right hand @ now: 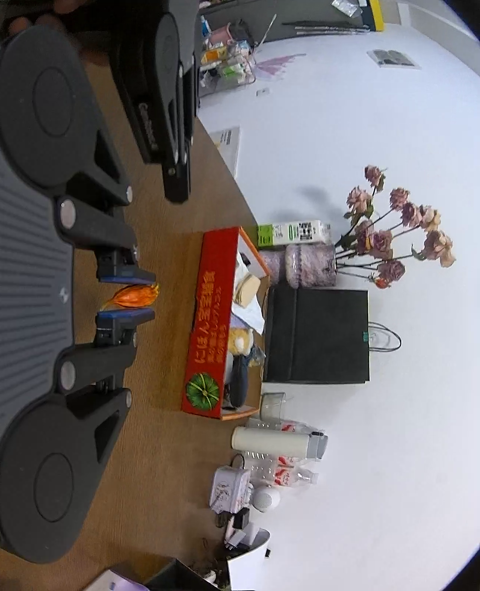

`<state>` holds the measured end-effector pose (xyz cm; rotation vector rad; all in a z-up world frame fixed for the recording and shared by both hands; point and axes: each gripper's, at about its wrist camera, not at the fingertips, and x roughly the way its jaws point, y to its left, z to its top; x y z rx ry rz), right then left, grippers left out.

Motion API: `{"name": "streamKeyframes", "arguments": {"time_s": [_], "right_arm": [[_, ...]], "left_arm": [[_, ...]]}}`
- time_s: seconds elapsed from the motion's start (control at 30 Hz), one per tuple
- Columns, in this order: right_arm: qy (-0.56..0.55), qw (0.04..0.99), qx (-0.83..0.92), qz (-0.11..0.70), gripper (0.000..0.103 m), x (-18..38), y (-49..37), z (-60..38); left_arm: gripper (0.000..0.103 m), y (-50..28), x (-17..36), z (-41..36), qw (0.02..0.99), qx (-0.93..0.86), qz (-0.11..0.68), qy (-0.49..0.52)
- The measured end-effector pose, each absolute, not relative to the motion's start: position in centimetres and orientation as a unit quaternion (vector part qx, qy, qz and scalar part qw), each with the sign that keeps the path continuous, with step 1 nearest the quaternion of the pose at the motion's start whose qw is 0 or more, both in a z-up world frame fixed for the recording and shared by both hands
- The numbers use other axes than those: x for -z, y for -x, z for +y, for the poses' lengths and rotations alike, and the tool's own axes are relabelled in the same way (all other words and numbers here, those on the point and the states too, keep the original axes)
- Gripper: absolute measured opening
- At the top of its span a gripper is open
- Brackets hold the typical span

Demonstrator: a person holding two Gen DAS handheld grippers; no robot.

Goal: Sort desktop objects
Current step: 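Carry the carrot toy into the cardboard box and open the right tool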

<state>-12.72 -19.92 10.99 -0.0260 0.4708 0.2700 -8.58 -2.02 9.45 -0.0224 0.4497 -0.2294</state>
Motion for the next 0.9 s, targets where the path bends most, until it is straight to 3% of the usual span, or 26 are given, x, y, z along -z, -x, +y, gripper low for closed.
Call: {"name": "streamKeyframes", "arguments": {"time_s": [0.17, 0.3, 0.43, 0.63, 0.73, 0.77, 0.83, 0.9], "right_arm": [[0.025, 0.974, -0.135, 0.181, 0.012, -14.5, 10.0, -20.6], [-0.013, 0.972, -0.151, 0.182, 0.012, -17.1, 3.1, -21.8], [-0.066, 0.95, -0.165, 0.256, 0.012, -17.1, -7.9, -22.3], [-0.065, 0.913, -0.156, 0.371, 0.012, -12.2, -21.1, -20.8], [-0.055, 0.897, -0.144, 0.414, 0.021, -9.8, -24.5, -20.0], [-0.055, 0.894, -0.14, 0.422, 0.03, -9.2, -25.2, -19.9], [-0.053, 0.897, -0.134, 0.418, 0.033, -8.6, -25.8, -19.7], [-0.054, 0.901, -0.122, 0.413, 0.042, -8.6, -26.0, -20.0]], "left_arm": [[0.001, 3.3, -13.3, -0.6, 0.976, 0.107, 0.189, 0.013], [0.001, -5.4, -15.3, 0.1, 0.959, 0.127, 0.248, 0.044], [0.001, -14.5, -14.4, 0.5, 0.93, 0.136, 0.335, 0.067], [0.001, -23.1, -10.4, -0.1, 0.895, 0.114, 0.425, 0.068], [0.004, -24.7, -9.2, -0.9, 0.89, 0.116, 0.439, 0.047], [0.009, -25.0, -9.1, -1.1, 0.891, 0.116, 0.436, 0.044], [0.037, -25.6, -9.3, -1.5, 0.893, 0.123, 0.432, 0.03], [0.09, -25.5, -9.9, -2.0, 0.9, 0.124, 0.417, 0.015]]}}
